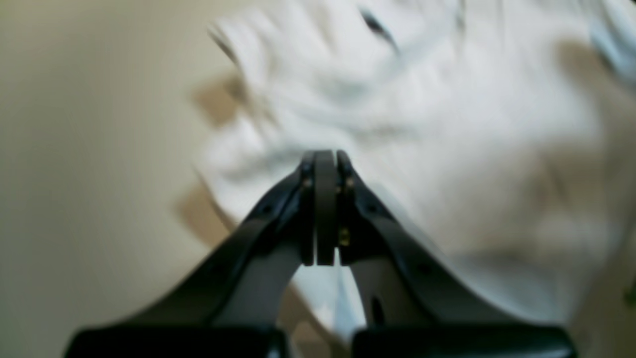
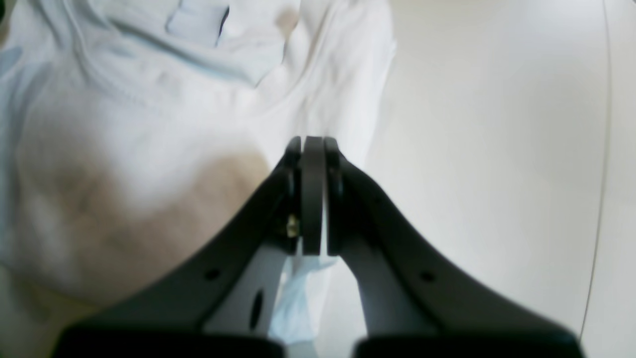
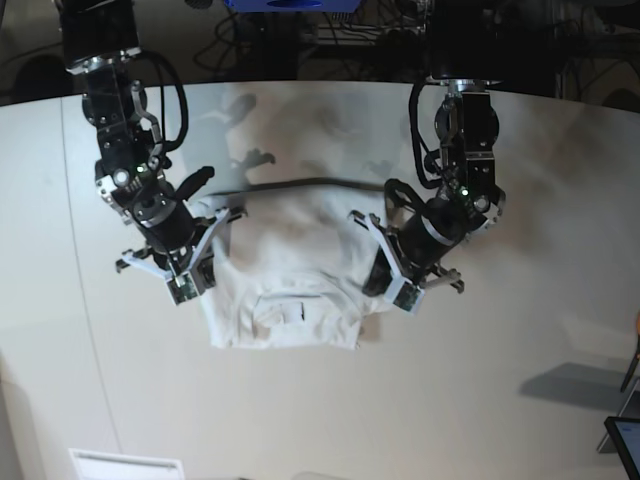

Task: Fold the T-shirt properly
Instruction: 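Lower both grippers onto the folded shirt's collar edge and grasp it, then hold the collar edge with both grippers and tug it straight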

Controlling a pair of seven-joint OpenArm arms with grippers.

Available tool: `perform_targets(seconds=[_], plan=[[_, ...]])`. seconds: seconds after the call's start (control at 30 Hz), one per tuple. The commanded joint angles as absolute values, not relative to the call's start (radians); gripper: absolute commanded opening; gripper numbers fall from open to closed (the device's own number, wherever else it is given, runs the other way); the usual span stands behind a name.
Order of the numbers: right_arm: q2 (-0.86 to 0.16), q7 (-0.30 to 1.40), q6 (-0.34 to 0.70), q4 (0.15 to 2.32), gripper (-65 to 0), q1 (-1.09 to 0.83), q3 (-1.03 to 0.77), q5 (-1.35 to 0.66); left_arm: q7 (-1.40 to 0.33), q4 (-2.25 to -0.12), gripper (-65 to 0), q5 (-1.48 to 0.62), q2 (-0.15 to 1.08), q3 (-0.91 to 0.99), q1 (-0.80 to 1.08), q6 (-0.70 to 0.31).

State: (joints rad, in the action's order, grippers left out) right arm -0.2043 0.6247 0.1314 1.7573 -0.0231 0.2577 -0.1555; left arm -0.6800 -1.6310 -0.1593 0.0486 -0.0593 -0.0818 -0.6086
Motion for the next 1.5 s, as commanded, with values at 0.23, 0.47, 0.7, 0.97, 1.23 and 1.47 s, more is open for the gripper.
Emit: perform_targets(seconds=[0.23, 0.47, 0.7, 0.97, 1.23, 1.47], plan=[[-0.189, 0.605, 0.13, 1.609, -64.1, 0.142, 0.26, -0.159, -0.664, -1.463, -65.0, -0.162, 0.001, -0.064, -0.231, -0.598], [-0.176, 0.598, 0.131, 1.481, -64.1, 0.236, 0.285, -0.159, -0.587, -1.307, -65.0, -0.162, -0.028, -0.07, -0.294, -0.596], [-0.174, 0.522, 0.131, 1.342, -64.1, 0.271, 0.377, -0.159, -0.51, -1.147, -65.0, -0.16, -0.027, -0.071, -0.312, -0.562], [-0.176, 0.438, 0.131, 1.182, -64.1, 0.271, 0.38, -0.159, -0.504, -1.133, -65.0, -0.16, -0.005, -0.073, -0.305, -0.562], [-0.183, 0.438, 0.13, 1.231, -64.1, 0.266, 0.375, -0.157, -0.509, -1.264, -65.0, -0.17, 0.004, -0.056, -0.302, -0.562], [-0.211, 0.446, 0.124, 1.417, -64.1, 0.226, 0.372, -0.157, -0.599, -1.471, -65.0, -0.16, 0.013, -0.01, -0.275, -0.562]])
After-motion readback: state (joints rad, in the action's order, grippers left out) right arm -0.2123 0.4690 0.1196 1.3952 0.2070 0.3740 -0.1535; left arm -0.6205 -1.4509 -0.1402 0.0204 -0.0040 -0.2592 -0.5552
